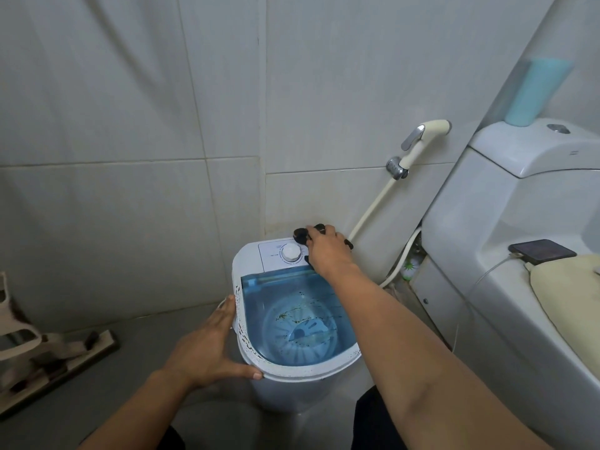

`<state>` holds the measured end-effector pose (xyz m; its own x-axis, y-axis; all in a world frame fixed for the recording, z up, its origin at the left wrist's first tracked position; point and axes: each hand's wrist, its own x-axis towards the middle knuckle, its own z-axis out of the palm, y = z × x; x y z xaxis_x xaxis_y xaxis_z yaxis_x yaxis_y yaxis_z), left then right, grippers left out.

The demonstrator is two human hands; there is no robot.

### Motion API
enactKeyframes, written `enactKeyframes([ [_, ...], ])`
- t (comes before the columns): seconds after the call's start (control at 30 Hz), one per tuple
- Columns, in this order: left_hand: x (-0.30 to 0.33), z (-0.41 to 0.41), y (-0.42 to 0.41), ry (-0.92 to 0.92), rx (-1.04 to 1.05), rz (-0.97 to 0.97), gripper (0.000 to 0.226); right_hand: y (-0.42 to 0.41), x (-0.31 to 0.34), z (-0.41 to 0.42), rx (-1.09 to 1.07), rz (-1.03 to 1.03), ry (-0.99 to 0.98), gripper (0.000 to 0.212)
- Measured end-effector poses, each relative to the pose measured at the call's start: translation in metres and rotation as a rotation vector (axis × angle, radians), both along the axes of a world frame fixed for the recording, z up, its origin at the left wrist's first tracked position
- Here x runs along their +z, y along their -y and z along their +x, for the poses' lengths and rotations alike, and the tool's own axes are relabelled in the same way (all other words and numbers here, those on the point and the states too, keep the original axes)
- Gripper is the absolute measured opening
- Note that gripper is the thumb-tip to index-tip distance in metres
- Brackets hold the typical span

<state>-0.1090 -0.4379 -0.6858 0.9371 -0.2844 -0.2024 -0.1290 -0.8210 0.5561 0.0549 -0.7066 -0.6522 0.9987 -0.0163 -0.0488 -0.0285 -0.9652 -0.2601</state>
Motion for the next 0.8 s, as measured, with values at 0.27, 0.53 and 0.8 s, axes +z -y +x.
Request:
enactKeyframes([
  [0.27,-0.004,-0.001,-0.001,-0.003,0.007,-0.036,0.164,0.009,-0.016,-0.042,0.068,-0.021,0.071,0.043],
  [0.53,-0.007,-0.006,0.006,-0.017,0.011,-0.172,0.166,0.015,-0.023,-0.056,0.067,0.064,0.13,0.052],
  [0.8,-0.005,0.012,0.003,-0.025,0.036,-0.268,0.159,0.016,-0.016,-0.015,0.045,0.133,0.053,0.051],
])
